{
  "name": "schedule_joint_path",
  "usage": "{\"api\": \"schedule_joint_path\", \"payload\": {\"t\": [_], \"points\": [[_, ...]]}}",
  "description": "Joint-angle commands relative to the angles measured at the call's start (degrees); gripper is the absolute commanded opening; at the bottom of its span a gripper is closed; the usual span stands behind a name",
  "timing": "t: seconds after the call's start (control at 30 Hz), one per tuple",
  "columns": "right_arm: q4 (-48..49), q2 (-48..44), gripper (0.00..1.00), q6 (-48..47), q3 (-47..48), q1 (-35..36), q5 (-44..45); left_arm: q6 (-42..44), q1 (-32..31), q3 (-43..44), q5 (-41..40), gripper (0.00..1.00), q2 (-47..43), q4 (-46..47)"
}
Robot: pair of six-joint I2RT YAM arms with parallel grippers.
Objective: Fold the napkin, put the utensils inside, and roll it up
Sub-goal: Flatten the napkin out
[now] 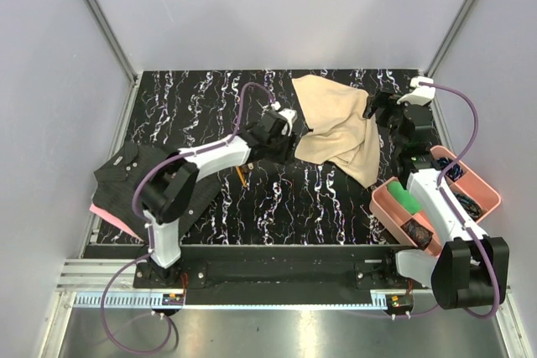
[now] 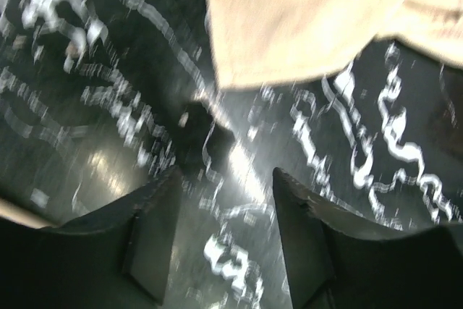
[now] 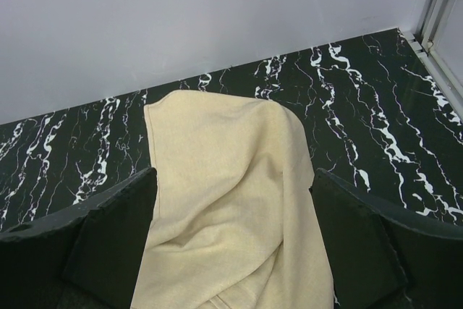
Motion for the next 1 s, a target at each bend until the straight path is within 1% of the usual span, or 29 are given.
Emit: {"api": "schedule_joint_path", "payload": {"t": [0.0,0.13,0.27,0.33,0.47,0.5,0.6,0.9,0.97], "points": [[0.6,-1.2,0.96,0.6,2.4,0.1,0.7,0.0,-1.1,7.2,-0.4,0.56,3.7,2.2],[0.5,-1.6,0.96,1.0,2.3,0.2,0.4,0.9,-1.4,10.2,-2.3,0.56,6.6,1.7],[0.5,-2.4,0.96,1.2,1.9,0.2,0.2,1.5,-1.4,14.2,-2.6,0.55,10.6,-1.2],[0.5,-3.0,0.96,1.1,1.7,0.2,0.5,1.3,-1.5,15.6,-4.4,0.54,12.3,-2.1],[0.5,-3.6,0.96,0.9,1.4,0.1,0.8,1.4,-1.8,17.7,-6.7,0.48,15.1,-3.1],[0.5,-3.7,0.96,0.9,1.4,0.2,0.8,1.6,-1.8,19.1,-7.3,0.44,15.7,-4.4],[0.5,-3.5,0.96,0.9,1.4,0.2,0.8,1.8,-1.8,20.9,-8.1,0.44,17.6,-5.9],[0.5,-2.8,0.96,0.9,1.6,0.2,0.9,2.1,-2.3,22.0,-9.5,0.44,20.4,-8.4],[0.5,-2.9,0.96,1.0,1.6,0.2,0.9,2.0,-2.3,21.4,-9.0,0.4,20.5,-8.7]]}}
